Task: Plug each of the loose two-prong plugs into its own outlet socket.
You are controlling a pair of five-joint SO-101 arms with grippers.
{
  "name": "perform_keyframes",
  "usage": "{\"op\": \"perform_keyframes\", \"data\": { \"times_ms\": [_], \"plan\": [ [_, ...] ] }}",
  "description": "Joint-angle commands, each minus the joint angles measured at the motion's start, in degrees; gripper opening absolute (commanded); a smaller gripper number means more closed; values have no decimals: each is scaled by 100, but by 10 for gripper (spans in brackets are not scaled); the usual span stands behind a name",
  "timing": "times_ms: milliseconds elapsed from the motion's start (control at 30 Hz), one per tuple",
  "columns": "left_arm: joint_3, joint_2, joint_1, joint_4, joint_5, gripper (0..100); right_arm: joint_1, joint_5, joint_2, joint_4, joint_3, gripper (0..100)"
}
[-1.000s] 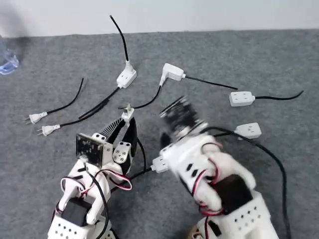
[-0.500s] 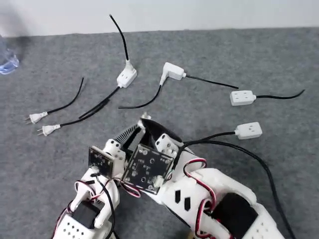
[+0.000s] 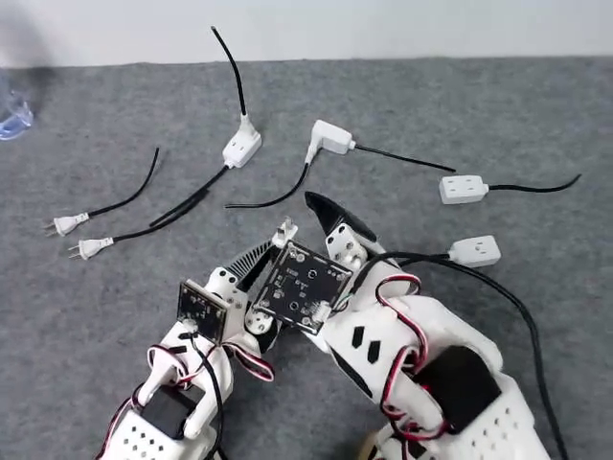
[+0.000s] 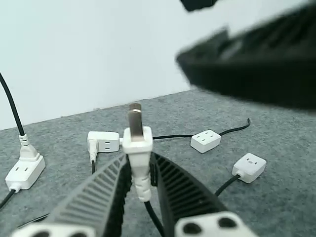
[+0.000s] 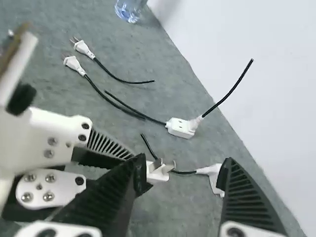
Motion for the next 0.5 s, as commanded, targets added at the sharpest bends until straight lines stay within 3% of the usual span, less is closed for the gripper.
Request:
{"op": "perform_keyframes", "data": {
  "times_ms": [0,200,467],
  "plan": [
    [-374,-70,44,299,105,13,31,202,-101,-251,141,247],
    [-1209,-70,105,1424,105,13,444,185,-101,-901,615,247],
    [-1376,-862,554,2207,105,13,558,185,-92,-1024,677,247]
  ]
}}
